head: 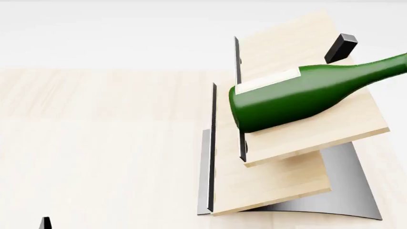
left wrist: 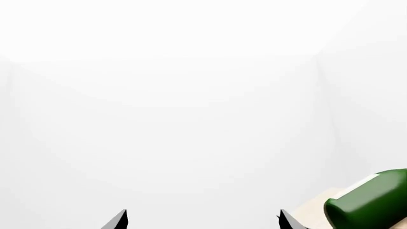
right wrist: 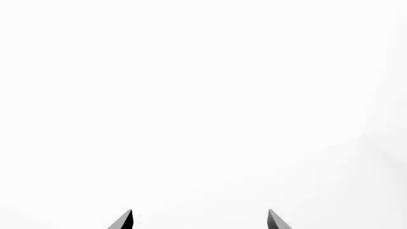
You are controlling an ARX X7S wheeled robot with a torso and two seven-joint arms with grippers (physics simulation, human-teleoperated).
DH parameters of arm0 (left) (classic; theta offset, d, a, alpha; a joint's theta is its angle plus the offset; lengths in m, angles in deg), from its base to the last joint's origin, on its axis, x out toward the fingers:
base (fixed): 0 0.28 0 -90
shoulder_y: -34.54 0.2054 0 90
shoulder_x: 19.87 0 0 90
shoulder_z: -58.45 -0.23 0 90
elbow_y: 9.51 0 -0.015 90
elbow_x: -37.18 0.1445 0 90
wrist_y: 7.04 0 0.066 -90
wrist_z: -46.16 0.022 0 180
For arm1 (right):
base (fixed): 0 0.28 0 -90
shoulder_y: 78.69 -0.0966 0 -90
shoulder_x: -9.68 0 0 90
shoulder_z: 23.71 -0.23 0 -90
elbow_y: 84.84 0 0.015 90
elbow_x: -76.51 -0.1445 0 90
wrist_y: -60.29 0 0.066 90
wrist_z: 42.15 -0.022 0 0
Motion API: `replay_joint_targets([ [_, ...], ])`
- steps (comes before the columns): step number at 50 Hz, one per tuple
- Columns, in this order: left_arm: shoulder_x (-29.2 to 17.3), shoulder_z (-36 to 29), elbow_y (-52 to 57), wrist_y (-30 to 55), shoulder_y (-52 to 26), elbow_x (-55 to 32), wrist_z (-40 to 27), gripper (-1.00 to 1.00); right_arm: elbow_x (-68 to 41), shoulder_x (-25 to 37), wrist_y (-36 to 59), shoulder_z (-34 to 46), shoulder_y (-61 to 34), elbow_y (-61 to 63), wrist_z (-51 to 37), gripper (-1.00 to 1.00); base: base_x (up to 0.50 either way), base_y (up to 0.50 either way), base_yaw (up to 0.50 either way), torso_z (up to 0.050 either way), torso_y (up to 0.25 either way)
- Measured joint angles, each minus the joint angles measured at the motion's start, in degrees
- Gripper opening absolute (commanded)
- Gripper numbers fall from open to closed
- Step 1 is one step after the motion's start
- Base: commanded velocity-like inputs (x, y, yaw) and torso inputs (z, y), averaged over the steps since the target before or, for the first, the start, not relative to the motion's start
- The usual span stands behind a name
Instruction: Put the wine bottle on the wine rack.
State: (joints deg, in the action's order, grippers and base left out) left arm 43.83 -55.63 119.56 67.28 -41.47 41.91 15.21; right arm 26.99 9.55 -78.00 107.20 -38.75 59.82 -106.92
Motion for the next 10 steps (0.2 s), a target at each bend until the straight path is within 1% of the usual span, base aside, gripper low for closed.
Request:
replay_joint_targets([
  [10, -0.07, -0.09, -0.07, 0.06, -0.10, 0.12, -0.11, 1.00, 1.95, 0.09, -0.08, -2.13, -1.94, 3.38, -2.39, 1.00, 0.00, 0.00, 0.00, 0.000, 0.000],
])
